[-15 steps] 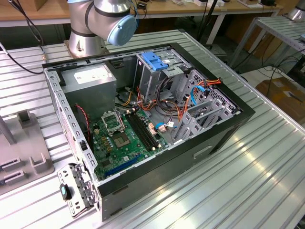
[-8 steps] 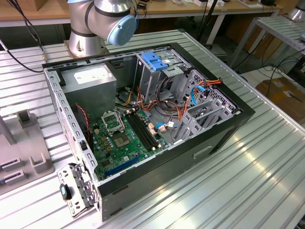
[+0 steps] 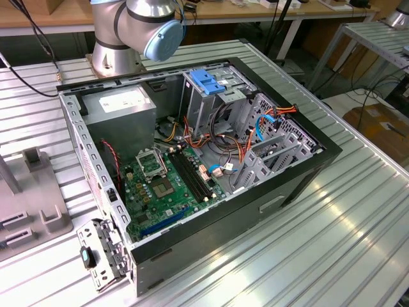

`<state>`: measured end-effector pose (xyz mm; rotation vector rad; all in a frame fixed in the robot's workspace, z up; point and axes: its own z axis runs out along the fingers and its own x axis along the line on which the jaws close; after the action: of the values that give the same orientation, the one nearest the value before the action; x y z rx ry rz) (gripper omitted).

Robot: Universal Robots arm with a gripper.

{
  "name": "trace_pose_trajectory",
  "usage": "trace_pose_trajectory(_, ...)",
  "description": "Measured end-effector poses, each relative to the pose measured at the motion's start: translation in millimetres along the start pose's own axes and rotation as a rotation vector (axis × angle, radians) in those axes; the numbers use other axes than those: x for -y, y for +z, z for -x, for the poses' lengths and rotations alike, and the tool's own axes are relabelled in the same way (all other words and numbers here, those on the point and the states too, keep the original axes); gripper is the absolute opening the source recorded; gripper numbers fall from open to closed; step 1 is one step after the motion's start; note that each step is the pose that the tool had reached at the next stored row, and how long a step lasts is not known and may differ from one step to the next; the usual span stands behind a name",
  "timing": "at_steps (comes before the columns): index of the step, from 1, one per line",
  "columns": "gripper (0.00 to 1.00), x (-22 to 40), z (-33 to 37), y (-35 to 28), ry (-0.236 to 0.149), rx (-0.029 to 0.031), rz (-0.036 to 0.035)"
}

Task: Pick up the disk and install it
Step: 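Pick up the disk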

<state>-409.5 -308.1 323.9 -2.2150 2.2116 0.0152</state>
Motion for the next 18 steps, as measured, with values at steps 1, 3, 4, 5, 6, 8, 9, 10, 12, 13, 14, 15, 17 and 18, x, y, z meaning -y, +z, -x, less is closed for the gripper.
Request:
trace_pose_trajectory(1, 0.35, 0.0, 0.0, -0.4, 0.000, -0.0001, 0.0003)
trace_pose_trajectory(3, 0.35, 0.0, 0.0, -1.2, 0.000, -0.0001, 0.0003)
trace_pose_trajectory(4, 0.35, 0.0, 0.0, -1.8, 0.000, -0.0001, 0.0002)
trace_pose_trajectory(5, 0.35, 0.0, 0.0, -2.9, 0.000, -0.0001, 0.0002)
trace_pose_trajectory(6, 0.35, 0.0, 0.1, -4.0, 0.000, -0.0001, 0.0002)
trace_pose_trajectory(8, 0.35, 0.0, 0.1, -6.9, 0.000, 0.0000, 0.0001)
trace_pose_trajectory(9, 0.35, 0.0, 0.1, -8.1, 0.000, 0.0000, 0.0000)
trace_pose_trajectory(10, 0.35, 0.0, 0.1, -9.5, 0.000, 0.0000, 0.0000)
trace_pose_trajectory(12, 0.35, 0.0, 0.2, -12.6, 0.000, 0.0000, 0.0001)
trace_pose_trajectory(13, 0.35, 0.0, 0.2, -15.6, 0.000, 0.0000, 0.0002)
trace_pose_trajectory(14, 0.35, 0.0, 0.3, -18.3, 0.000, 0.0000, 0.0001)
trace_pose_trajectory(15, 0.35, 0.0, 0.3, -22.1, 0.000, 0.0000, 0.0000)
trace_pose_trajectory(17, 0.35, 0.0, 0.4, -25.4, 0.000, 0.0000, 0.0000)
trace_pose_trajectory(18, 0.35, 0.0, 0.4, -28.9, 0.000, 0.0000, 0.0001)
